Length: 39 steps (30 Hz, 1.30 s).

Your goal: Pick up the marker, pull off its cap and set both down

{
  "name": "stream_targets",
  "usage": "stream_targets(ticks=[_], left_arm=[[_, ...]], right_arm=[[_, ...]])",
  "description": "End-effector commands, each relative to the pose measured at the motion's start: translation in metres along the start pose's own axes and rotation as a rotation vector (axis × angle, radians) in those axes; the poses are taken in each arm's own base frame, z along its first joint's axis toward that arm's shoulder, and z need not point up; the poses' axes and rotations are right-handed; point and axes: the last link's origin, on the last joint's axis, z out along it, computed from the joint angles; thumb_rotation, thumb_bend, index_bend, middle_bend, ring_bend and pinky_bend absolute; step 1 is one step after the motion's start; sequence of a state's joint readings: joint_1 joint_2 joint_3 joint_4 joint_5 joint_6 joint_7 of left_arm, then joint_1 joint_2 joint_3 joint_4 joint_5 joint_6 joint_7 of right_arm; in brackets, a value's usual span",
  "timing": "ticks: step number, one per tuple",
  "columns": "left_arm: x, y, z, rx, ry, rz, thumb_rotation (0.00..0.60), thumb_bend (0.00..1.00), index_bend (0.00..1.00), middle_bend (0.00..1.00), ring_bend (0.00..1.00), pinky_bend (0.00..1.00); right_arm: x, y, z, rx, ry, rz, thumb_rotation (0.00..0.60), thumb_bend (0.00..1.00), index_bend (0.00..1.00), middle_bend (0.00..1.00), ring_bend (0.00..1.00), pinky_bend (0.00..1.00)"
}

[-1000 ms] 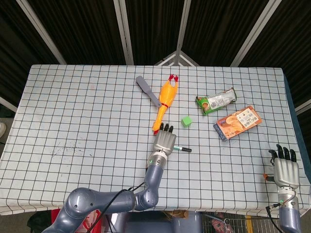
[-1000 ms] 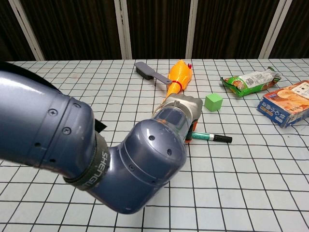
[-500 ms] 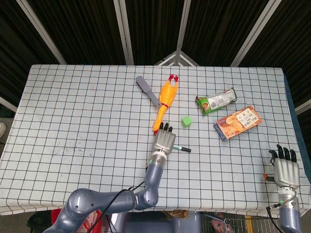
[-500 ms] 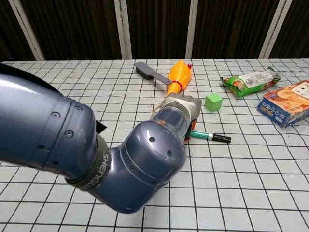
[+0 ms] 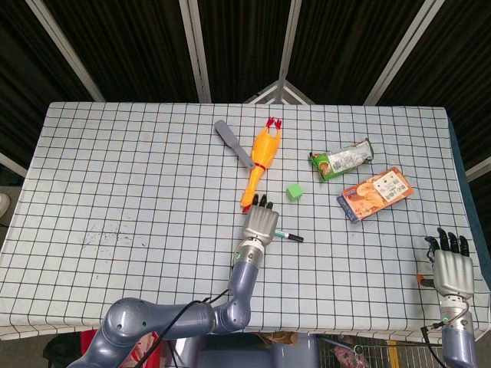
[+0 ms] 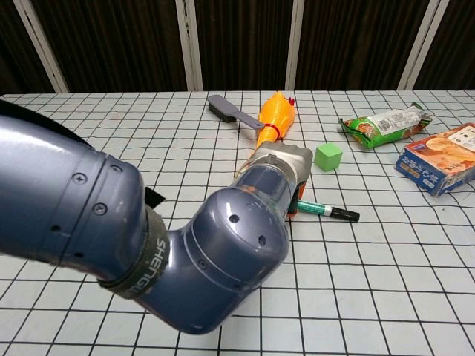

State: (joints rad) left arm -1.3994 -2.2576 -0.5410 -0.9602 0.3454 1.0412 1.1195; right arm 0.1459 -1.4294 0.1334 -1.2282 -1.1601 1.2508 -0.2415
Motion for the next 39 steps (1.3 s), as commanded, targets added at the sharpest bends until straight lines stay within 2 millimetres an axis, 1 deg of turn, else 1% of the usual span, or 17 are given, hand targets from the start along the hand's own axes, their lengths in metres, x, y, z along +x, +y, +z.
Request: stream_targets(ticks=[1,8,11,14,18,22,24,25,26,27,29,32,35,36,37,39], left_arm=[[0.006,-0.002,-0.001,-0.001,0.015,-0.031,0.6,0.53,0.61,0.17,0.0,0.0],[0.019,-0.008,-0.006,0.001,0.061,-0.062,0.6,0.53,0.61,0.17,0.0,0.0],[0.025,-0.013,-0.008,0.008,0.079,-0.069,0.6,0.53,0.61,0.18,0.0,0.0],[0.031,-0.023,-0.011,0.027,0.094,-0.071,0.6,0.53,0.61,0.18,0.0,0.0],[0.038,-0.042,-0.016,0.058,0.109,-0.081,0.6,0.53,0.61,0.18,0.0,0.0],[0.045,-0.071,-0.024,0.096,0.126,-0.097,0.6,0.53,0.61,0.18,0.0,0.0],[0.049,-0.092,-0.03,0.123,0.14,-0.111,0.6,0.53,0.61,0.18,0.0,0.0],[0.051,-0.098,-0.032,0.129,0.144,-0.117,0.6,0.53,0.61,0.18,0.0,0.0],[0.053,-0.105,-0.034,0.135,0.148,-0.128,0.6,0.53,0.61,0.18,0.0,0.0],[0.056,-0.115,-0.038,0.143,0.159,-0.159,0.6,0.53,0.61,0.18,0.0,0.0],[0.061,-0.13,-0.044,0.14,0.172,-0.198,0.6,0.53,0.62,0.18,0.0,0.0],[0.065,-0.145,-0.051,0.13,0.185,-0.223,0.6,0.53,0.62,0.18,0.0,0.0],[0.066,-0.152,-0.055,0.117,0.19,-0.226,0.6,0.53,0.62,0.18,0.0,0.0],[0.067,-0.152,-0.057,0.11,0.193,-0.228,0.6,0.53,0.62,0.18,0.0,0.0],[0.068,-0.152,-0.058,0.106,0.194,-0.229,0.6,0.53,0.62,0.18,0.0,0.0],[0.07,-0.151,-0.06,0.093,0.204,-0.232,0.6,0.53,0.62,0.18,0.0,0.0]], right_arm=[[0.002,-0.002,0.0,0.003,0.006,0.004,0.6,0.08,0.27,0.1,0.06,0.0],[0.008,-0.009,0.001,0.018,0.021,0.004,0.6,0.08,0.27,0.1,0.06,0.0],[0.012,-0.012,0.001,0.026,0.027,0.002,0.6,0.08,0.27,0.1,0.06,0.0],[0.015,-0.016,0.001,0.033,0.032,0.0,0.6,0.08,0.27,0.1,0.06,0.0],[0.019,-0.025,0.002,0.05,0.039,0.006,0.6,0.08,0.27,0.1,0.06,0.0],[0.022,-0.038,0.006,0.073,0.044,0.006,0.6,0.08,0.27,0.1,0.06,0.0],[0.024,-0.047,0.009,0.085,0.045,0.015,0.6,0.08,0.27,0.1,0.06,0.0],[0.025,-0.051,0.01,0.091,0.045,0.022,0.6,0.08,0.27,0.1,0.06,0.0],[0.025,-0.055,0.011,0.098,0.045,0.03,0.6,0.08,0.27,0.1,0.06,0.0],[0.026,-0.065,0.013,0.114,0.043,0.044,0.6,0.08,0.27,0.1,0.06,0.0],[0.028,-0.078,0.016,0.135,0.043,0.058,0.6,0.08,0.27,0.1,0.06,0.0],[0.035,-0.104,0.02,0.178,0.055,0.073,0.6,0.08,0.27,0.1,0.06,0.0],[0.044,-0.133,0.022,0.233,0.058,0.11,0.6,0.08,0.29,0.1,0.06,0.0],[0.049,-0.144,0.022,0.254,0.057,0.128,0.6,0.08,0.29,0.1,0.06,0.0],[0.052,-0.151,0.022,0.265,0.057,0.138,0.6,0.08,0.3,0.1,0.06,0.0],[0.063,-0.173,0.022,0.307,0.061,0.172,0.6,0.09,0.33,0.1,0.06,0.0]])
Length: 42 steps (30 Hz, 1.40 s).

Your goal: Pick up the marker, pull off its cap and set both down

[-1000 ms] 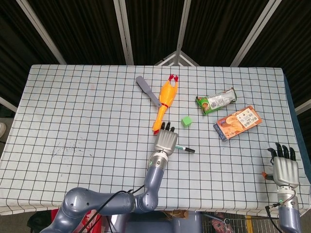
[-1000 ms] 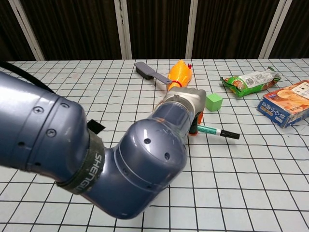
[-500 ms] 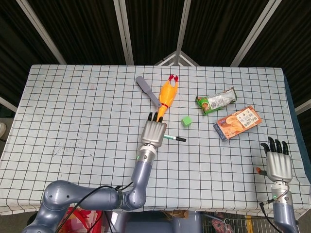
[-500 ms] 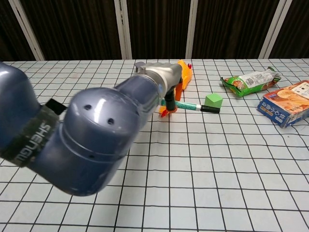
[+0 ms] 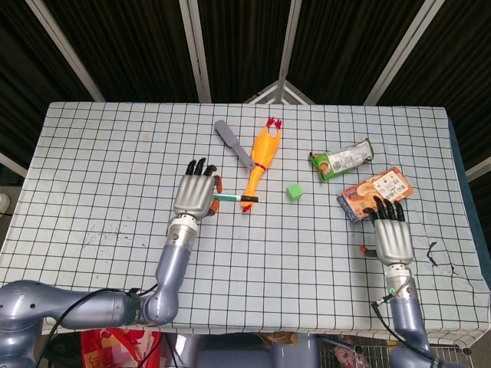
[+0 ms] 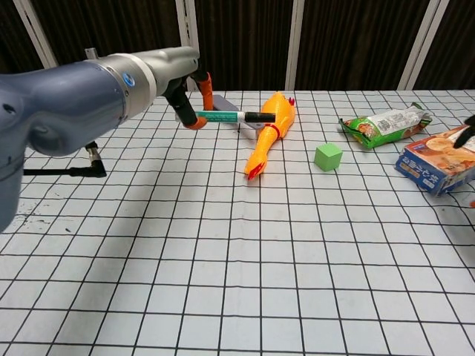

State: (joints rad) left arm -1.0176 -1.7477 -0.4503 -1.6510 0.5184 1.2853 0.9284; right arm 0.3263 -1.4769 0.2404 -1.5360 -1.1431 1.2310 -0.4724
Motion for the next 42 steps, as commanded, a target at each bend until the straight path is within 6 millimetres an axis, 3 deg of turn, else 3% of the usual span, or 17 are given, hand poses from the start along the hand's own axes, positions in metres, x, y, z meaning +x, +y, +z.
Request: stream_targets(ticks=[1,8,14,42], left_arm=[[0.002,0.001,-0.002,-0.016,0.006,-0.005,0.6,0.53,0.62,0.18,0.0,0.0],[0.001,0.012,-0.006,-0.045,-0.002,-0.019,0.6,0.53,0.62,0.18,0.0,0.0],[-0.002,0.025,-0.005,-0.058,-0.004,0.002,0.6,0.53,0.62,0.18,0.0,0.0],[-0.019,0.049,0.003,-0.098,0.022,-0.037,0.6,0.53,0.62,0.18,0.0,0.0]], right_arm=[[0.013,-0.04,0.012,0.07,0.006,0.058,0.6,0.1,0.34,0.1,0.06,0.0],[0.041,-0.101,0.03,0.145,0.018,0.121,0.6,0.19,0.41,0.1,0.06,0.0],[0.052,-0.134,0.038,0.163,-0.002,0.126,0.6,0.22,0.47,0.1,0.06,0.0],[0.058,-0.189,0.034,0.199,-0.029,0.137,0.6,0.25,0.51,0.1,0.06,0.0]])
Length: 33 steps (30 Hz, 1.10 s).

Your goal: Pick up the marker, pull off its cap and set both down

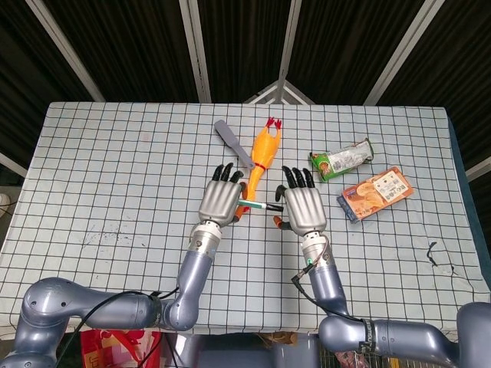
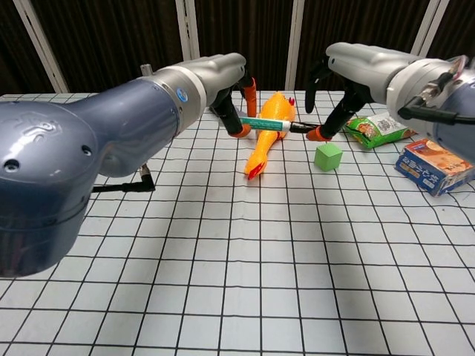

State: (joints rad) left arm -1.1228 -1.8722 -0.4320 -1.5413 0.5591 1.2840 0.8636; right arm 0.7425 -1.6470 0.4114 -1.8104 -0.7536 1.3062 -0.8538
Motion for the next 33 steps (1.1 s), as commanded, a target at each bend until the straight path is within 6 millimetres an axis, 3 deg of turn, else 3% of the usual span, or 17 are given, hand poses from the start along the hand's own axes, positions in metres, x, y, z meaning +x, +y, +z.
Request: stream_targets(ticks=[1,18,33], left_arm=[[-0.001,0.0,0.0,-0.004,0.011,-0.01,0.6,0.53,0.62,0.18,0.0,0.0],[-0.003,0.0,0.0,-0.018,0.015,-0.039,0.6,0.53,0.62,0.18,0.0,0.0],[-0.004,-0.003,0.001,-0.013,0.009,-0.049,0.6,0.53,0.62,0.18,0.0,0.0]], right_arm=[[-0.002,-0.002,0.0,0.002,-0.005,0.001,0.6,0.25,0.51,0.1,0.06,0.0],[-0.005,-0.012,0.006,-0.004,0.0,0.016,0.6,0.26,0.54,0.1,0.06,0.0],[-0.007,-0.001,0.009,-0.036,0.006,0.014,0.6,0.3,0.56,0.1,0.06,0.0]])
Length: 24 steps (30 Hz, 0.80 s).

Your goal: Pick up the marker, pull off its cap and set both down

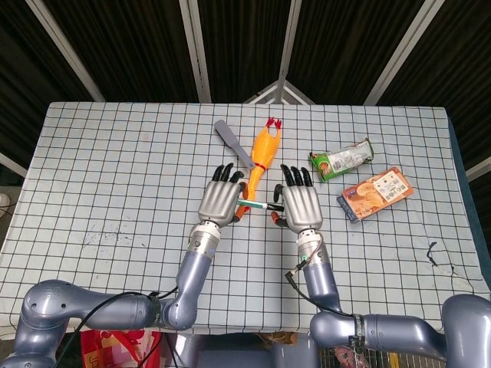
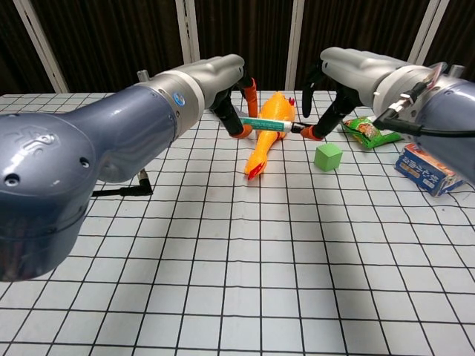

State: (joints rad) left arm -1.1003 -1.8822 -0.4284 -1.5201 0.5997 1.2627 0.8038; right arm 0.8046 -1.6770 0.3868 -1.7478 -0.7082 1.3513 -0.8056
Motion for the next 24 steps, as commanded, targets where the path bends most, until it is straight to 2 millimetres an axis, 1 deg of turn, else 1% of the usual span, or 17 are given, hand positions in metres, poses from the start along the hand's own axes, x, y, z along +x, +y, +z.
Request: stream_targets(ticks=[1,15,24], left_arm=[[0.0,0.0,0.0,-0.003,0.002,-0.003,0.6,0.53,0.62,0.18,0.0,0.0],[0.001,0.001,0.0,-0.002,0.003,-0.012,0.6,0.53,0.62,0.18,0.0,0.0],[0.0,0.001,0.001,-0.004,0.008,-0.017,0.6,0.53,0.62,0.18,0.0,0.0]], right_arm=[[0.0,0.003,0.0,-0.007,-0.001,-0.002,0.6,0.3,0.56,0.1,0.06,0.0],[-0.002,0.012,0.001,-0.025,-0.008,0.007,0.6,0.31,0.57,0.1,0.06,0.0],[-0.003,0.013,0.001,-0.024,-0.01,0.015,0.6,0.31,0.57,0.1,0.06,0.0]])
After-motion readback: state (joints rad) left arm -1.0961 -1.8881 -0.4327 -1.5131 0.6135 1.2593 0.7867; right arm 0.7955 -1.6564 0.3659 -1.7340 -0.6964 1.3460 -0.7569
